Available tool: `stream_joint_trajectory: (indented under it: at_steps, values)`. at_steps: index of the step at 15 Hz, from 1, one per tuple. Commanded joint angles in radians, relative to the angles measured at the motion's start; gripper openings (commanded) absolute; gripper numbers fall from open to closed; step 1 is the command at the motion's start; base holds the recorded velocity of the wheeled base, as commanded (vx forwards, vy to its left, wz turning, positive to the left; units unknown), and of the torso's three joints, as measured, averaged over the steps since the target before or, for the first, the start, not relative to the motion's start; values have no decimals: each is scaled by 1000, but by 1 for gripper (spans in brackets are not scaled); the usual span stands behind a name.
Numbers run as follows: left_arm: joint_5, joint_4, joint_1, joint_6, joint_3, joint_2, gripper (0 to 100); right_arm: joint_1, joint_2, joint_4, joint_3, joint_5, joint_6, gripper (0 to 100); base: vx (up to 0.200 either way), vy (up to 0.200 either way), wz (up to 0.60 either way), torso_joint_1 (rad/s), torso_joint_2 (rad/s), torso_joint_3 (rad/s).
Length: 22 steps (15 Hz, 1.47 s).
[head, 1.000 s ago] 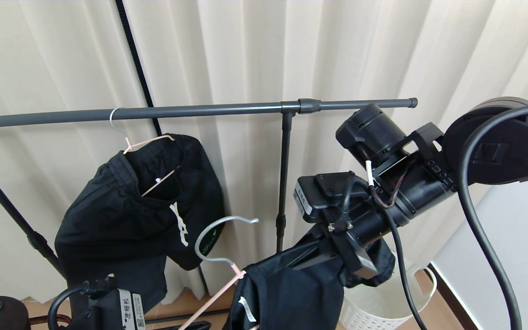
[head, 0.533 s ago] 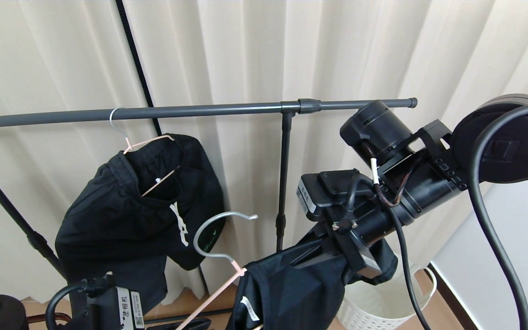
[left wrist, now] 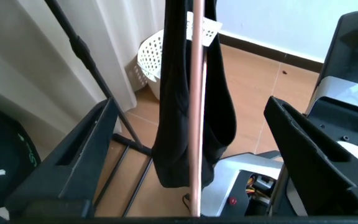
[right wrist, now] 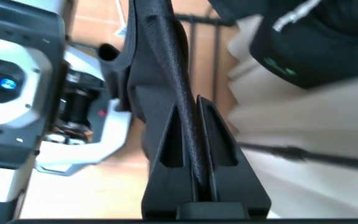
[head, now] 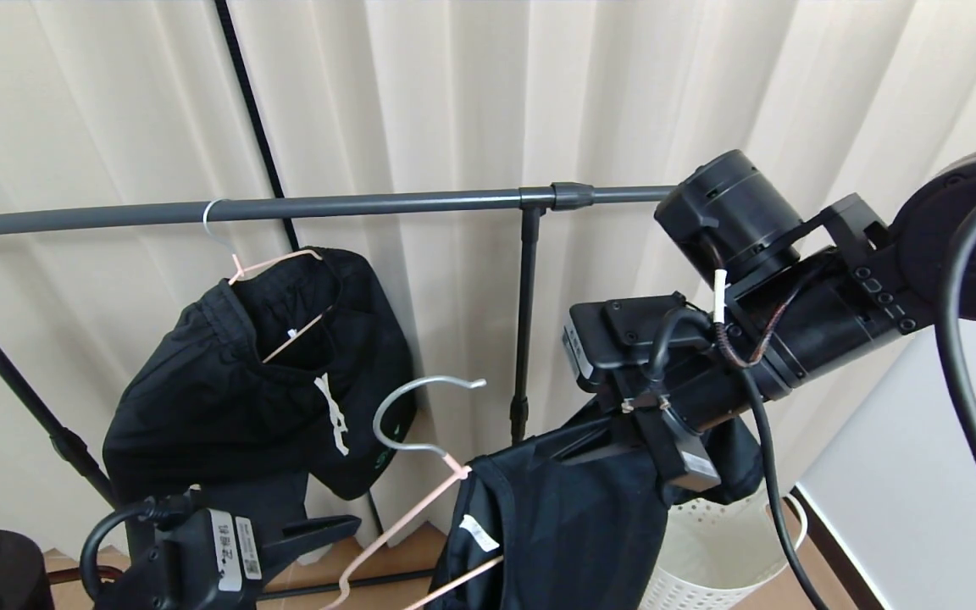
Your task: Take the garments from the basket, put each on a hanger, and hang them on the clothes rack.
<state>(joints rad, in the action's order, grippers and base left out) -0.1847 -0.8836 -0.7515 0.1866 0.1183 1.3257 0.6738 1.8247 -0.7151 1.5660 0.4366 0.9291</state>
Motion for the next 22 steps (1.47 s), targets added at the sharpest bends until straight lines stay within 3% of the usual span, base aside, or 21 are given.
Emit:
stream_joint_trajectory:
  at_steps: [1,3,5,7,9,10,12,13,14,16,18,22]
  values:
    - [1,-9,63,-3,21,-7,100,-2,-41,8,2,-88,-12,0,0,0,0,0,0,0]
    - [1,-26,100,-29,43,-11,100,-2,-53,51,-4,-173,-23,0,0,0,0,0,0,0]
    - [7,-26,100,-147,83,-11,100,-3,-64,74,-3,-282,-41,0,0,0,0,0,0,0]
    - [11,-15,101,-177,115,-11,100,0,-76,106,-6,-404,-89,0,0,0,0,0,0,0]
    - [13,41,101,-179,141,-3,100,1,-77,144,-15,-475,-136,0,0,0,0,0,0,0]
    - [30,129,100,-200,172,4,100,1,-81,200,-46,-504,-182,0,0,0,0,0,0,0]
    - [90,213,70,-325,218,9,100,3,-110,315,-147,-510,-260,0,0,0,0,0,0,0]
    - [90,213,70,-325,218,9,100,3,-110,315,-147,-510,-260,0,0,0,0,0,0,0]
    - [146,244,52,-429,242,59,100,1,-168,514,-330,-507,-346,0,0,0,0,0,0,0]
    - [185,253,21,-489,241,118,100,1,-199,677,-472,-509,-401,0,0,0,0,0,0,0]
    - [245,252,0,-527,264,188,100,1,-232,819,-587,-506,-424,0,0,0,0,0,0,0]
    - [280,253,-26,-555,348,263,100,0,-272,947,-704,-503,-483,0,0,0,0,0,0,0]
